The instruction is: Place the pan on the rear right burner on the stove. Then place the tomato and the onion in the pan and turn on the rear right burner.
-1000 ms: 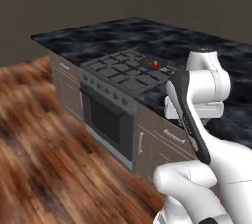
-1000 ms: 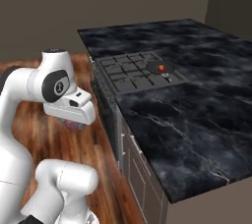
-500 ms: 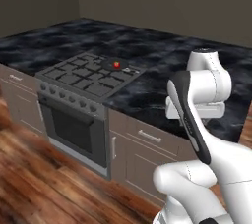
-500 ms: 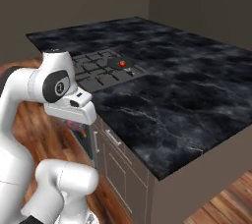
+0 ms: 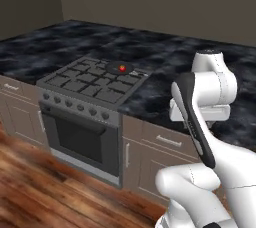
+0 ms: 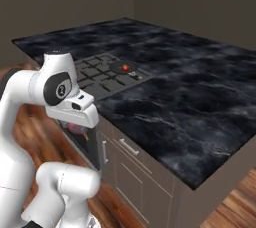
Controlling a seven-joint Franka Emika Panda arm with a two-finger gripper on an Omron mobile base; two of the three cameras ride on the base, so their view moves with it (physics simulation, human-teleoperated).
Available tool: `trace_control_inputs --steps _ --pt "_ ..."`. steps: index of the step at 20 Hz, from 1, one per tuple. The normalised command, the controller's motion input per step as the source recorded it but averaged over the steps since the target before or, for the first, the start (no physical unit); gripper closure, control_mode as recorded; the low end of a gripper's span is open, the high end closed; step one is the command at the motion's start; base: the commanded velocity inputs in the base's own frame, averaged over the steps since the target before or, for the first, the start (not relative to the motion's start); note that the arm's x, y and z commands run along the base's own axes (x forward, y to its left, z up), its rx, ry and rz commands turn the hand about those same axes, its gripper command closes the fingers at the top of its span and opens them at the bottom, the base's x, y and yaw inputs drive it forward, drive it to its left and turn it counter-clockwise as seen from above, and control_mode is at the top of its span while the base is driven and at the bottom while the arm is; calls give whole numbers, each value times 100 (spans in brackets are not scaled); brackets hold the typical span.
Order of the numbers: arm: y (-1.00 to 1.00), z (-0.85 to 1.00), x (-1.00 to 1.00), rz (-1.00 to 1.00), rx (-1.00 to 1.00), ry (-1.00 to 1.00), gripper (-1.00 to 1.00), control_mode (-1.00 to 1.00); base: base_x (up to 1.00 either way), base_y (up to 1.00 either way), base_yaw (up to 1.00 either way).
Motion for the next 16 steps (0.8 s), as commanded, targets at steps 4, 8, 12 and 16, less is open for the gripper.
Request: trace_control_inputs --steps 4,8,12,16 --pt "0 0 0 0 0 0 100 100 36 77 -16" --pt "0 0 0 0 0 0 100 100 52 55 -16" --pt "0 0 0 0 0 0 100 100 57 46 -20" --pt "0 0 0 0 0 0 100 100 29 59 -27"
